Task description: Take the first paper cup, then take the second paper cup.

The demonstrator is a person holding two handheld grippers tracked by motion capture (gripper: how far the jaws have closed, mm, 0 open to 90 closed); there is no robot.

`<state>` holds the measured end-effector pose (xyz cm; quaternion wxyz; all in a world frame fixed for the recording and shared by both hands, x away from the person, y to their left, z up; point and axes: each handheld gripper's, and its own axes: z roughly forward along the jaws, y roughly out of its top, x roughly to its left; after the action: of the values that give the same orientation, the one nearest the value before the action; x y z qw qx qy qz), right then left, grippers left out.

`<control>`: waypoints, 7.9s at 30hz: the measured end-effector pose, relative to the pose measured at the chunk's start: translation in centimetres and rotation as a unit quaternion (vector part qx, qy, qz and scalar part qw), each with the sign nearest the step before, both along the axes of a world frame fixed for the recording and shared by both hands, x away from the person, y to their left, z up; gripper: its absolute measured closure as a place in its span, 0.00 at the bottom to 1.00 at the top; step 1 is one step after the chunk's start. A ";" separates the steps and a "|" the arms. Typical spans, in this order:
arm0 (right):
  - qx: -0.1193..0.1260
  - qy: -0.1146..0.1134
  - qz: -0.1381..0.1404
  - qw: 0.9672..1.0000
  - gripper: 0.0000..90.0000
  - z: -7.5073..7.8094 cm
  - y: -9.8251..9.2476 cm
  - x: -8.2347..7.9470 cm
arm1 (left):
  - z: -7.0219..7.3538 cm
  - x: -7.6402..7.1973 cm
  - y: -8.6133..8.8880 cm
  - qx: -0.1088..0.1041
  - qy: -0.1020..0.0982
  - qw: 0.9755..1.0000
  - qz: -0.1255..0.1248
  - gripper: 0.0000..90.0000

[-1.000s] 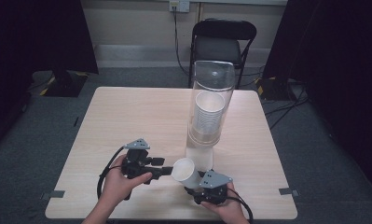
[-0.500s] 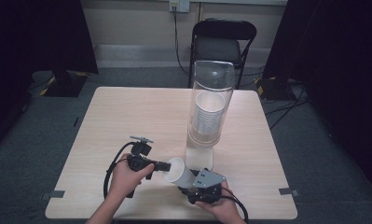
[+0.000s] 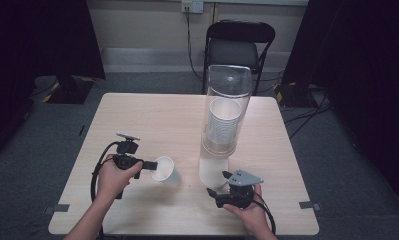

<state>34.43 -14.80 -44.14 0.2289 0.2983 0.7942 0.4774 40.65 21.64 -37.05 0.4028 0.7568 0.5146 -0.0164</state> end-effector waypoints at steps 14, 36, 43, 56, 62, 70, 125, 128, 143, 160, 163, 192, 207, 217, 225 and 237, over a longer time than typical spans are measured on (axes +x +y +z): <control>0.042 0.035 -0.054 0.997 0.15 0.6 -2.0 1.5 | -0.4 3.4 3.2 0.048 0.003 0.996 0.070 0.97; 0.060 0.016 -0.057 0.996 0.15 1.8 -1.3 2.5 | -0.6 4.3 2.7 0.036 -0.011 0.996 0.083 0.83; 0.059 0.008 -0.063 0.996 0.16 2.2 -1.1 2.9 | 0.0 3.5 2.6 0.024 -0.038 0.996 0.076 0.71; 0.061 0.008 -0.066 0.996 0.16 2.4 -0.7 3.7 | 2.4 -0.4 4.7 0.004 -0.104 0.994 0.040 0.57; 0.069 0.005 -0.069 0.995 0.16 2.6 -0.9 3.9 | 1.9 -2.5 6.3 -0.002 -0.137 0.990 0.035 0.51; 0.067 0.001 -0.066 0.996 0.16 2.7 -0.9 4.3 | -2.1 -5.2 8.5 0.019 -0.202 0.978 0.038 0.40; 0.111 -0.079 -0.044 0.990 0.36 5.1 0.7 4.8 | -10.4 -5.7 7.6 0.145 -0.223 0.962 -0.052 0.15; 0.107 -0.084 -0.045 0.990 0.36 5.0 0.7 4.8 | -10.4 -5.7 7.6 0.145 -0.223 0.962 -0.053 0.15; 0.074 -0.084 -0.045 0.993 0.39 2.8 0.4 4.9 | -10.4 -5.7 7.6 0.144 -0.224 0.963 -0.053 0.15; 0.081 -0.100 -0.055 0.990 0.40 2.1 0.5 4.5 | -10.4 -5.7 7.6 0.142 -0.222 0.963 -0.052 0.15; 0.083 -0.098 -0.057 0.990 0.40 2.0 0.4 4.5 | -10.4 -5.7 7.6 0.142 -0.222 0.963 -0.052 0.15; -0.014 -0.028 -0.040 0.999 0.40 0.1 0.3 4.9 | -10.4 -5.7 7.6 0.141 -0.222 0.963 -0.057 0.15; -0.003 0.024 -0.115 0.993 0.38 -1.2 -6.2 5.8 | -10.5 -5.7 7.6 0.140 -0.223 0.963 -0.057 0.15; -0.004 0.036 -0.158 0.987 0.37 -1.3 -7.7 7.1 | -10.5 -5.7 7.6 0.140 -0.222 0.963 -0.057 0.15; -0.002 0.060 -0.172 0.983 0.35 -1.3 -8.0 7.9 | -10.5 -5.7 7.6 0.140 -0.223 0.963 -0.057 0.15; -0.033 0.062 -0.188 0.980 0.17 -1.3 -9.1 6.2 | -10.5 -5.7 7.6 0.140 -0.223 0.963 -0.057 0.15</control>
<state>40.68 -23.92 -45.44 0.2745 0.4638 0.7516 0.3802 34.93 29.22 -47.52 0.3954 0.8183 0.3651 0.2020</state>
